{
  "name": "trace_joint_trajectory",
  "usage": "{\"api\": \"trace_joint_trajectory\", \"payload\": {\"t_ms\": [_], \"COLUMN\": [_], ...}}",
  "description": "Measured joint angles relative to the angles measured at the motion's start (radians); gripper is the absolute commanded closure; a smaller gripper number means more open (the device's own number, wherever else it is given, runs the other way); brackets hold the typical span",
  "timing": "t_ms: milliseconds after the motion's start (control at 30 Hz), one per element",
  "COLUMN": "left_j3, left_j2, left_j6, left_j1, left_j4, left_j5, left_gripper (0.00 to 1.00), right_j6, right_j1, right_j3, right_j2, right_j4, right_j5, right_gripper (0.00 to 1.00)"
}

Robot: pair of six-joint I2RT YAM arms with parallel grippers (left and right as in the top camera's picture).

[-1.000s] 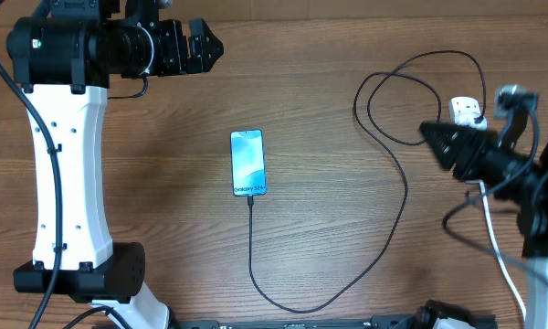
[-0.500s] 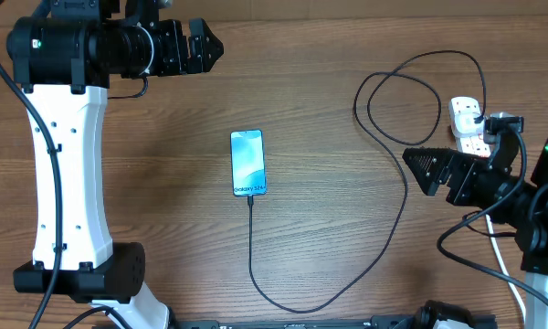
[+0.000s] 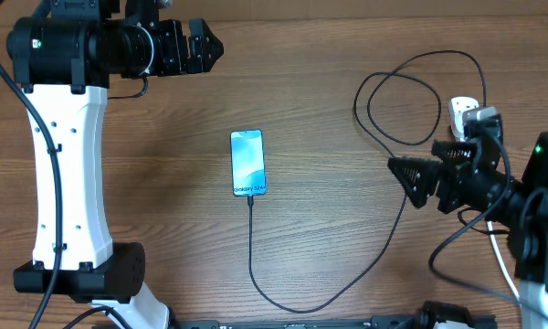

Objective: Plug charger to phone and switch on socket

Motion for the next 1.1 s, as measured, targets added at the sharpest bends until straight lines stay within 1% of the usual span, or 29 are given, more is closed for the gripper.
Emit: {"api": "trace_joint_trajectory", "payload": {"t_ms": [133, 267, 367, 533, 700, 933, 1100], "left_j3": [0.0, 0.0, 0.0, 0.0, 0.0, 0.0, 0.0], "left_j2": [0.0, 0.0, 0.0, 0.0, 0.0, 0.0, 0.0], "left_j6": [0.0, 0.0, 0.0, 0.0, 0.0, 0.0, 0.0], "left_j1": [0.0, 0.0, 0.0, 0.0, 0.0, 0.0, 0.0], "left_j4": [0.0, 0.0, 0.0, 0.0, 0.0, 0.0, 0.0], "left_j5": [0.0, 0.0, 0.0, 0.0, 0.0, 0.0, 0.0], "left_gripper": [0.0, 0.01, 0.01, 0.0, 0.0, 0.0, 0.0], "right_j6": [-0.009, 0.05, 0.104, 0.149, 0.161, 0.168, 0.17], "right_j1": [0.108, 0.217, 0.267, 0.29, 0.291, 0.291, 0.291], "right_j3": [-0.076, -0.186, -0.276, -0.468, -0.678, -0.909, -1.025], "right_j2": [-0.126, -0.269, -0.357, -0.491, -0.62, -0.789, -0.853], "right_j4": [0.143, 0.308, 0.41, 0.599, 0.745, 0.871, 0.977], "right_j5": [0.051, 0.181, 0.278, 0.36, 0.383, 0.39, 0.394], "right_gripper": [0.0, 0.0, 0.0, 0.0, 0.0, 0.0, 0.0]}}
